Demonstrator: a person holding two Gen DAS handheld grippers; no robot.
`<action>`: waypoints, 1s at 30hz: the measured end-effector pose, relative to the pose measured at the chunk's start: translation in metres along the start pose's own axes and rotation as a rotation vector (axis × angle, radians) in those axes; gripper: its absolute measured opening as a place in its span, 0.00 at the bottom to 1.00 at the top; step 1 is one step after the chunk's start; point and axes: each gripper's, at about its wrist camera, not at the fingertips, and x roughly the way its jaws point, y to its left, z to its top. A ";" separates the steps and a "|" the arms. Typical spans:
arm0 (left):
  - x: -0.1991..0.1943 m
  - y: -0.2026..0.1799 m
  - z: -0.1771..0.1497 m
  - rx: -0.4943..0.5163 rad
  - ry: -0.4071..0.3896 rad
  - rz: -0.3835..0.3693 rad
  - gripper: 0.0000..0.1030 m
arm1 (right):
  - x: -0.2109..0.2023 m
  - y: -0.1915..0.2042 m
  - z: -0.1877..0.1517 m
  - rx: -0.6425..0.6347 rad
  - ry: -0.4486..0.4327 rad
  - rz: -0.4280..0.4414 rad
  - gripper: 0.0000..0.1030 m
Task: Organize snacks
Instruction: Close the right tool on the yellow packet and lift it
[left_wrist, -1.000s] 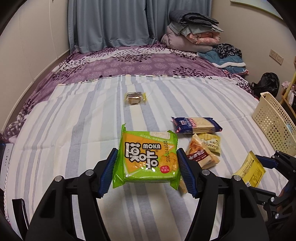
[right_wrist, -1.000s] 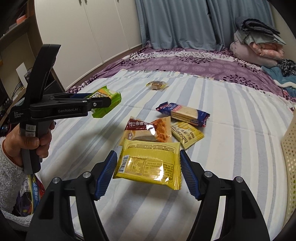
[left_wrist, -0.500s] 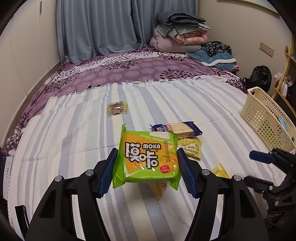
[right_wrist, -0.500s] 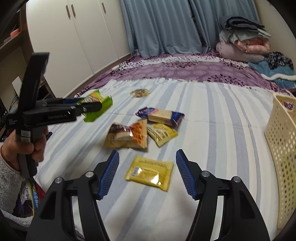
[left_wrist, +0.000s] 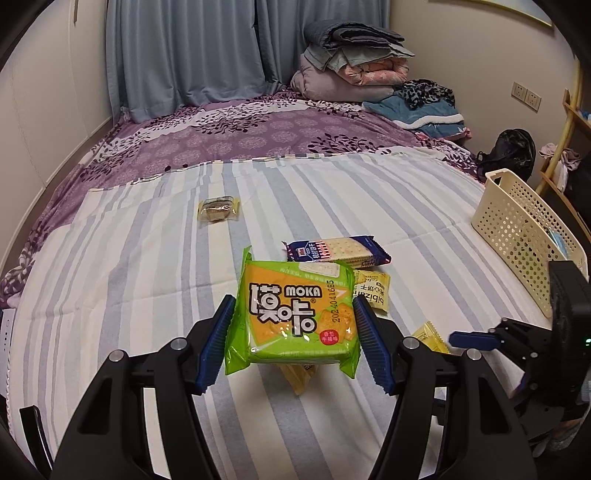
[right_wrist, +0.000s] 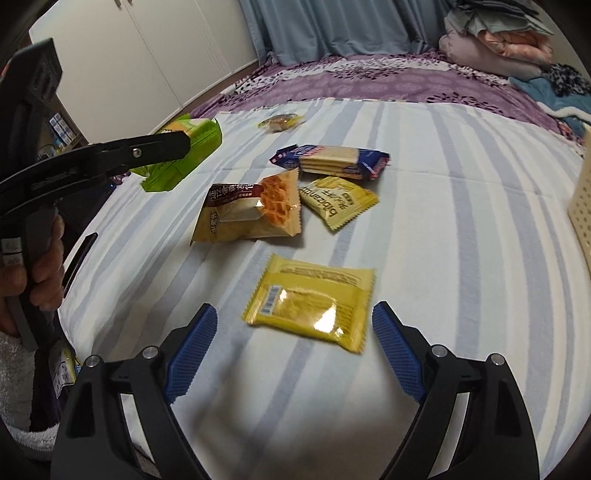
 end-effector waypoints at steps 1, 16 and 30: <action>0.000 0.002 0.000 -0.004 -0.001 0.000 0.64 | 0.005 0.002 0.002 -0.006 0.010 -0.007 0.83; 0.004 0.018 -0.003 -0.047 0.004 -0.010 0.64 | 0.013 0.008 0.007 -0.075 0.001 -0.123 0.54; -0.001 -0.005 0.007 -0.001 -0.011 -0.019 0.64 | -0.005 -0.016 0.003 0.022 -0.035 -0.014 0.74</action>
